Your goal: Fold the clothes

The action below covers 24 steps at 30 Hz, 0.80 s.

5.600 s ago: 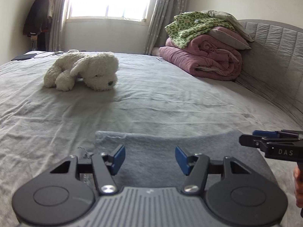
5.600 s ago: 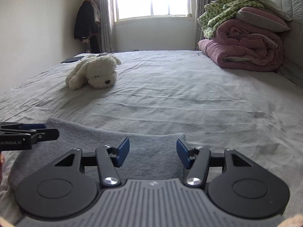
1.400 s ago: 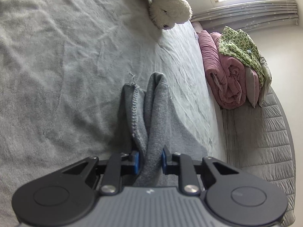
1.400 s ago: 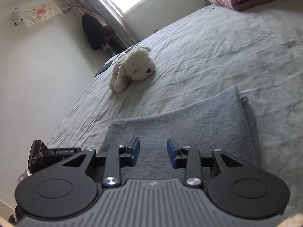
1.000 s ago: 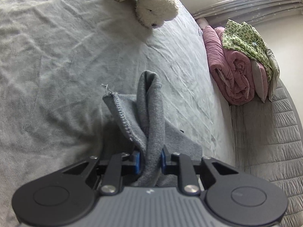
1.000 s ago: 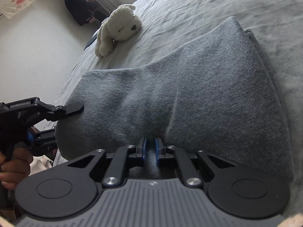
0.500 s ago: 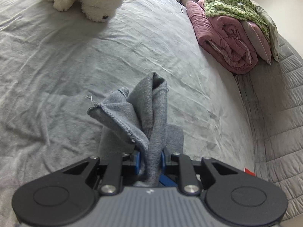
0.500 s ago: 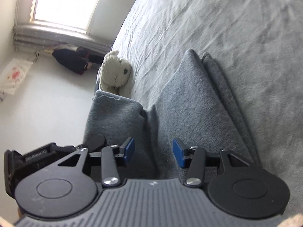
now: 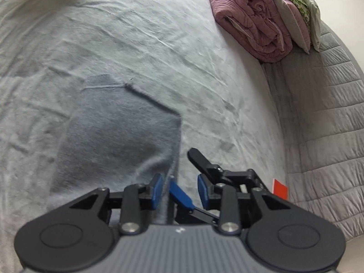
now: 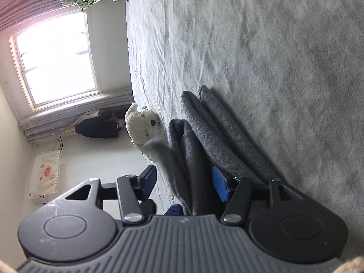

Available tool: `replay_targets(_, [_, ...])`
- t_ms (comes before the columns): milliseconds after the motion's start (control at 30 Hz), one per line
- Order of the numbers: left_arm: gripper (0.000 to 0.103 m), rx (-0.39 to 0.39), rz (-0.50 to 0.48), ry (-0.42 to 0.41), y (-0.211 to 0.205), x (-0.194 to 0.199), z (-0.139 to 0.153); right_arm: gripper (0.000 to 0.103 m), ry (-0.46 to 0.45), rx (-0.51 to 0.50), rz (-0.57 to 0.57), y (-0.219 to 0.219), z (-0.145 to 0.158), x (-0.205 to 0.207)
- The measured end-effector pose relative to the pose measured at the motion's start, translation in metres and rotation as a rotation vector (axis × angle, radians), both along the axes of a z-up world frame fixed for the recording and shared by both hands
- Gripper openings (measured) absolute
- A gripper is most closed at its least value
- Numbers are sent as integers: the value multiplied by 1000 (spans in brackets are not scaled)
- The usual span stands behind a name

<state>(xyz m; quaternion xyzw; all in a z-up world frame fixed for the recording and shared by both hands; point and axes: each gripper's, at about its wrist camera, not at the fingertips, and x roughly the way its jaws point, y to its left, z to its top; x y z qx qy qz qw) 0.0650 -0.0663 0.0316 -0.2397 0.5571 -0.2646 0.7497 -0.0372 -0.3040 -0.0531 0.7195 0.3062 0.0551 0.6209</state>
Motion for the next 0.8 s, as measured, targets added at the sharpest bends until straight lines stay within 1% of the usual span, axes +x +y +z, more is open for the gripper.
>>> replay_targets(67, [39, -7, -24, -34, -2, -6, 8, 60, 3, 6, -3, -2, 0, -4])
replay_targets(167, [42, -5, -46, -77, 0, -14, 20, 60, 8, 3, 2, -1, 1, -7])
replay_targets(233, [43, -4, -55, -104, 5, -19, 26, 60, 7, -2, 2, -1, 4, -6])
replay_targets(333, [43, 19, -40, -149, 18, -23, 30, 60, 5, -13, 3, 0, 8, -5])
replay_targets(400, [43, 34, -24, -173, 30, -25, 27, 60, 1, -26, 7, 1, 11, -6])
replay_targets(500, [43, 51, -1, -205, 48, -27, 16, 60, -18, -65, 30, 8, 18, 3])
replay_targets(567, [41, 64, 17, -256, 59, -30, 6, 60, -34, -95, 47, 11, 22, 9])
replay_targets(633, [40, 76, 32, -312, 69, -35, -4, 60, -47, -176, 69, 19, 29, 16])
replay_targets(700, [25, 78, 26, -343, 76, -39, -20, 59, -60, -270, 94, 27, 36, 21])
replay_targets(733, [15, 73, 15, -349, 77, -41, -29, 56, -62, -307, 100, 30, 39, 23])
replay_targets(767, [13, 66, 9, -359, 80, -43, -35, 52, -69, -330, 101, 33, 40, 26])
replay_targets(800, [13, 59, 9, -385, 81, -46, -40, 50, -76, -353, 103, 35, 42, 29])
